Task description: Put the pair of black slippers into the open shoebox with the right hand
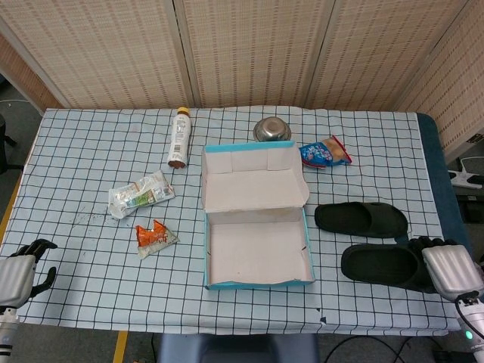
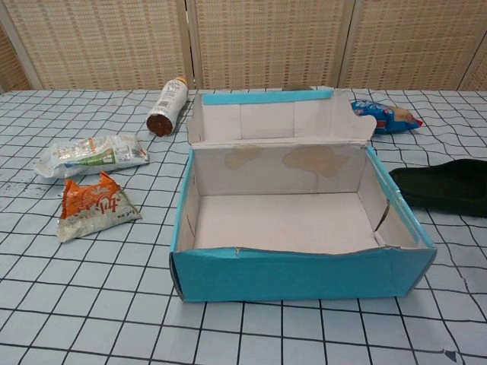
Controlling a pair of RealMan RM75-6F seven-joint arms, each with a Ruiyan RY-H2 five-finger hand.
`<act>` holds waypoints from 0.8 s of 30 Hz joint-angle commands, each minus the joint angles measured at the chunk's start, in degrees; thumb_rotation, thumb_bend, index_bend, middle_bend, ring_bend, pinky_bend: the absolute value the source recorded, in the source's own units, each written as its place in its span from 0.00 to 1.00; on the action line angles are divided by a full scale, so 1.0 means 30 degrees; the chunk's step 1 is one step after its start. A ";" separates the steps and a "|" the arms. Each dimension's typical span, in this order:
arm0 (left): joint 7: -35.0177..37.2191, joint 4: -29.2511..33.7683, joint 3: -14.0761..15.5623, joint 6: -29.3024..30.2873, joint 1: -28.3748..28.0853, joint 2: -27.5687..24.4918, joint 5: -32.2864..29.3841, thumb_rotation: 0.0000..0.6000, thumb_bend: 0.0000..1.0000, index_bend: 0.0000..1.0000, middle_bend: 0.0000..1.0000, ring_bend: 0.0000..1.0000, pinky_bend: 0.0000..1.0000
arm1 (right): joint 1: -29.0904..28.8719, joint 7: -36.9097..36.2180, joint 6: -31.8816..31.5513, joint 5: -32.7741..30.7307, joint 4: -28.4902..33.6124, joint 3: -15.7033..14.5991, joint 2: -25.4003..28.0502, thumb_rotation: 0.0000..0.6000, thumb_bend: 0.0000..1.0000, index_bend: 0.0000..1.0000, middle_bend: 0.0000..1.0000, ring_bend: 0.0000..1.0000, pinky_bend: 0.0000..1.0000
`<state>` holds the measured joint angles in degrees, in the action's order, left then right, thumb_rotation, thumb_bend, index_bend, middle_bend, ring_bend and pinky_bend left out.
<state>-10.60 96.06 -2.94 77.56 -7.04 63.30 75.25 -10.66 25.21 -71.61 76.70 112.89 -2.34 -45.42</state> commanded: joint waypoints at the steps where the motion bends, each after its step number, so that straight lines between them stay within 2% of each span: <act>1: -0.0069 0.0055 0.0014 -0.0097 -0.0031 -0.0018 -0.0086 1.00 0.43 0.30 0.21 0.29 0.46 | -0.0581 -0.0360 0.0090 0.0609 0.2559 0.0578 0.1639 1.00 0.00 0.73 0.67 0.52 0.46; 6: -0.0045 0.0129 -0.0015 -0.0248 -0.0059 -0.0098 -0.0336 1.00 0.43 0.30 0.22 0.29 0.46 | -0.2759 -0.1452 0.2463 0.0031 0.4198 0.1898 0.1768 1.00 0.00 0.73 0.67 0.52 0.48; 9: -0.0042 0.0141 0.0028 -0.0372 -0.0089 -0.0173 -0.0377 1.00 0.43 0.30 0.22 0.29 0.46 | -0.4161 -0.0591 0.3178 -0.1232 0.4512 0.2877 0.0270 1.00 0.00 0.74 0.68 0.53 0.52; 13: 0.0003 0.0260 0.0050 -0.0633 -0.0141 -0.0272 -0.0612 1.00 0.43 0.30 0.22 0.29 0.46 | -0.6024 0.1061 0.3551 -0.3494 0.4356 0.3951 -0.2663 1.00 0.00 0.75 0.69 0.54 0.54; 19: 0.0045 0.0361 0.0065 -0.0783 -0.0188 -0.0391 -0.0745 1.00 0.44 0.30 0.22 0.29 0.46 | -0.7980 0.2518 0.3575 -0.6048 0.3806 0.4662 -0.6022 1.00 0.04 0.76 0.69 0.55 0.55; 24: 0.0093 0.0407 0.0058 -0.0783 -0.0184 -0.0439 -0.0786 1.00 0.43 0.30 0.22 0.29 0.46 | -0.8756 0.2975 0.3879 -0.7122 0.3566 0.4681 -0.7073 1.00 0.09 0.77 0.70 0.55 0.55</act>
<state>-10.32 97.28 -2.76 75.20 -7.60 62.00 72.89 -35.74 33.28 -60.64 56.77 124.09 11.49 -65.14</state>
